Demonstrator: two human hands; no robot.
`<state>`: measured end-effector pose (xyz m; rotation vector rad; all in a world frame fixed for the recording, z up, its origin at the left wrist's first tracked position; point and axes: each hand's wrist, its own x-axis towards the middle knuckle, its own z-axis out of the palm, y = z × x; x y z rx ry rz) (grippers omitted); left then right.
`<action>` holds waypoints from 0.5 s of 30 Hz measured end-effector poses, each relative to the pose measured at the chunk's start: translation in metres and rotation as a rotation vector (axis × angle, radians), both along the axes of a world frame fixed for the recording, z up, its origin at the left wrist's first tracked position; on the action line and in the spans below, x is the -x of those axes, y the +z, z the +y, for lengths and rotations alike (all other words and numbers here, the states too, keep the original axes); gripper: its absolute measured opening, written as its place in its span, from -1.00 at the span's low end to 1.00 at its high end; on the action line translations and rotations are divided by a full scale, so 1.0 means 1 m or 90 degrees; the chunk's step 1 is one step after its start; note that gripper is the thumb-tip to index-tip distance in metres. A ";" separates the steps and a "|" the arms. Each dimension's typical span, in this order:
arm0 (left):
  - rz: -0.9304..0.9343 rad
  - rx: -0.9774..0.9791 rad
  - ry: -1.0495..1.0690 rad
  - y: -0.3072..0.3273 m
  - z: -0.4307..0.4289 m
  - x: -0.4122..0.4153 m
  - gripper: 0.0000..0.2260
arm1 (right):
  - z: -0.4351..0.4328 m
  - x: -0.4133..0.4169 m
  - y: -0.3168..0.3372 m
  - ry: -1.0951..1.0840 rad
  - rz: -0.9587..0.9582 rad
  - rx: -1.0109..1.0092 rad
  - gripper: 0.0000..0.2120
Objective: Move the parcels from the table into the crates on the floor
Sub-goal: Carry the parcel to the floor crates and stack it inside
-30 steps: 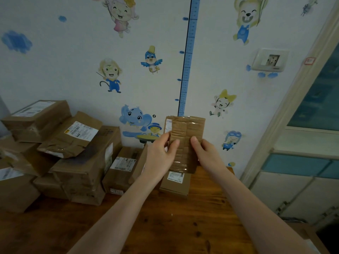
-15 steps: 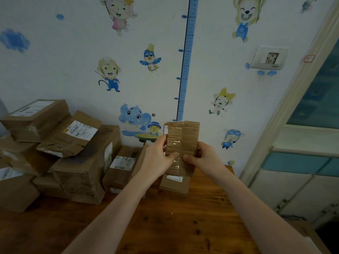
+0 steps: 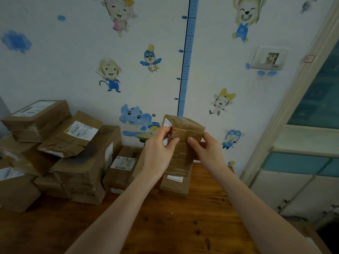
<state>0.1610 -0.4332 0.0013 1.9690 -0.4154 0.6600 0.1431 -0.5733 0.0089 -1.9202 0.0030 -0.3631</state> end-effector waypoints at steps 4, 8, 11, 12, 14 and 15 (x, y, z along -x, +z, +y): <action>0.004 0.035 0.000 0.002 0.001 0.004 -0.75 | 0.001 0.003 0.002 -0.005 -0.034 -0.029 -0.82; 0.150 0.077 -0.044 0.003 0.001 0.005 -0.74 | 0.002 0.007 0.006 0.052 0.088 -0.185 -0.56; 0.134 0.080 -0.029 -0.001 -0.001 0.005 -0.51 | 0.005 0.005 0.003 0.028 0.123 -0.244 -0.69; 0.136 0.101 -0.038 -0.001 -0.002 0.005 -0.55 | 0.005 0.005 0.002 0.028 0.127 -0.272 -0.72; 0.156 0.145 -0.062 0.001 -0.003 0.008 -0.63 | 0.005 0.005 0.000 0.051 0.130 -0.314 -0.69; 0.160 0.156 -0.063 0.002 -0.004 0.008 -0.65 | 0.006 0.005 0.000 0.064 0.125 -0.310 -0.68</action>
